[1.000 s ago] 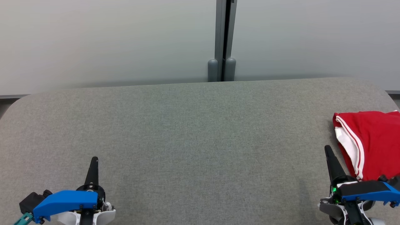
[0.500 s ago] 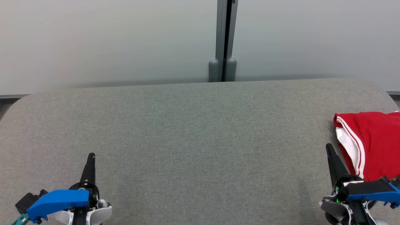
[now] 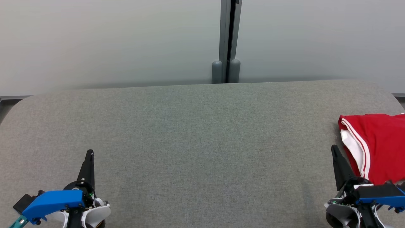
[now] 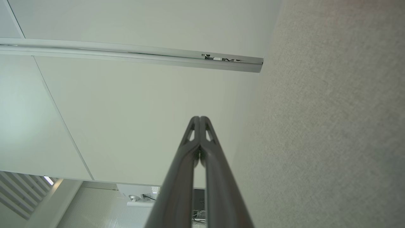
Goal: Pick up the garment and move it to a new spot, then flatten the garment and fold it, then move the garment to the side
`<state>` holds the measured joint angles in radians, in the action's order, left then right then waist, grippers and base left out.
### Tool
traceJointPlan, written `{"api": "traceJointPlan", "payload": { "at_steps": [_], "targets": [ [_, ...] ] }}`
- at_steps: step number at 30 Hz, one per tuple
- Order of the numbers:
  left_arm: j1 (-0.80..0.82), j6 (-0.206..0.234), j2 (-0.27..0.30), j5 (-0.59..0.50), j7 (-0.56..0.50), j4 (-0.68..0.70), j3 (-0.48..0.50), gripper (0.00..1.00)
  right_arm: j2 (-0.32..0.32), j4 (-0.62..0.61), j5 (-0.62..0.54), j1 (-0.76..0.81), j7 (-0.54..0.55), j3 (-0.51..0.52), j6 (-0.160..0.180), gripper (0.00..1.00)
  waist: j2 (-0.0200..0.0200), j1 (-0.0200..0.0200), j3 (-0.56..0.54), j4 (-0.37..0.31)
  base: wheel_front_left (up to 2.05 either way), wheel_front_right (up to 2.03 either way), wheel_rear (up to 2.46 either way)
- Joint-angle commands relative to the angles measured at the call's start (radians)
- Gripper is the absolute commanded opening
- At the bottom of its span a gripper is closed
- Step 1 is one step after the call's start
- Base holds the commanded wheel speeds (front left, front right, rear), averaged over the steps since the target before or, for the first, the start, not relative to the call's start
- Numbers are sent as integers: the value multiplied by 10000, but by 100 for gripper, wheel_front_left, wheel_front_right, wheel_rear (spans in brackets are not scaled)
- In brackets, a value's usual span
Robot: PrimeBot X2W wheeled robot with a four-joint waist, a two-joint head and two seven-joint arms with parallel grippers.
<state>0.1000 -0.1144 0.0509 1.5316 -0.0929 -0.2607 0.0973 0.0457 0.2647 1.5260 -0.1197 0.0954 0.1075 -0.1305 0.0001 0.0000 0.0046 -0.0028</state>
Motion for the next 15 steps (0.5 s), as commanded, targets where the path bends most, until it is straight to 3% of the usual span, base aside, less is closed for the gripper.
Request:
{"api": "traceJointPlan", "payload": {
  "at_steps": [1, 15],
  "targets": [
    [115, -90, -11, 190, -61, 83, 91, 0, 76, -108, 202, 108, 38, 44, -4, 0, -1, 0, -2, 3, 0, 0, 0],
    [128, -203, -13, 825, -251, 190, 197, 0, 78, -237, 881, 185, 234, 87, -4, 0, -1, 0, -15, 28, 0, 0, 0]
  ]
}}
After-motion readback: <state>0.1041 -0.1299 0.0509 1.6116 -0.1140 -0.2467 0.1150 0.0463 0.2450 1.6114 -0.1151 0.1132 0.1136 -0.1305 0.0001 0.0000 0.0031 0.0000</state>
